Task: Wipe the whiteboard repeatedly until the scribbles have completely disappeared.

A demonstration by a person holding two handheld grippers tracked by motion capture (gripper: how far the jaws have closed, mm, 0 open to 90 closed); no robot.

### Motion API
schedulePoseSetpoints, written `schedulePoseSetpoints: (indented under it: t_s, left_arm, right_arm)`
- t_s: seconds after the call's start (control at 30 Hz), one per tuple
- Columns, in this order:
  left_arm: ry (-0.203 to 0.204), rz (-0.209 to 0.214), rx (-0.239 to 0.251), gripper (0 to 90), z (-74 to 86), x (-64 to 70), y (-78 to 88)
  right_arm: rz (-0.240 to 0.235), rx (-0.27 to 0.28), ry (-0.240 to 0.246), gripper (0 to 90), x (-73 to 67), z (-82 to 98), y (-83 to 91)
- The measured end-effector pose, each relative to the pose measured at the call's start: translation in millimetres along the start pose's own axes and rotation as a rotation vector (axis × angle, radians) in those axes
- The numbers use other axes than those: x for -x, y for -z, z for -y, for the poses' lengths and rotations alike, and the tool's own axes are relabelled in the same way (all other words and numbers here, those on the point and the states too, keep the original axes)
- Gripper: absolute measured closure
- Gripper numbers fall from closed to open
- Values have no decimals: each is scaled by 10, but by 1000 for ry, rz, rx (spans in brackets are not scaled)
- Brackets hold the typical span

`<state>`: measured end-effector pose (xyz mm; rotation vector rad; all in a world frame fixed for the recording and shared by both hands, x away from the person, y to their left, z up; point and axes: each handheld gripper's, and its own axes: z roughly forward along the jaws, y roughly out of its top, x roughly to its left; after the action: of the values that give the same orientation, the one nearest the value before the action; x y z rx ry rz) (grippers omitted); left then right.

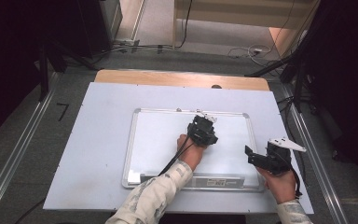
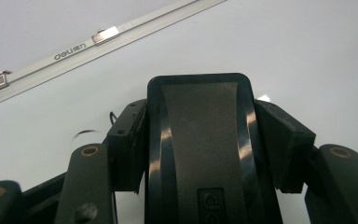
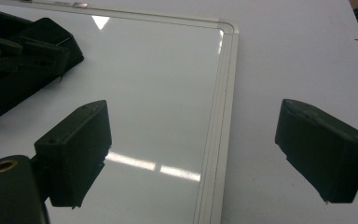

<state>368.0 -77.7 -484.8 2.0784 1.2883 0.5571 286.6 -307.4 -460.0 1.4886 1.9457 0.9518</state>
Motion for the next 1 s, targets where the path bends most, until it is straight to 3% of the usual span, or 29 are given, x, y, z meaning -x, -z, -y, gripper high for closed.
schedulePoseSetpoints:
  t_s: [0.43, 0.6, 1.0]
  left_arm:
    - [-39, 46, -1, 406, 31, 166, 34]
    - [-48, 53, -8, 404, 58, 129, 61]
    - [-31, 39, -12, 403, 140, -101, 129]
  right_arm:
    - [-1, 0, 3, 95, -4, 0, 1]
    - [0, 0, 4, 95, -5, 4, 5]
    - [2, -5, 5, 95, -1, 9, 1]
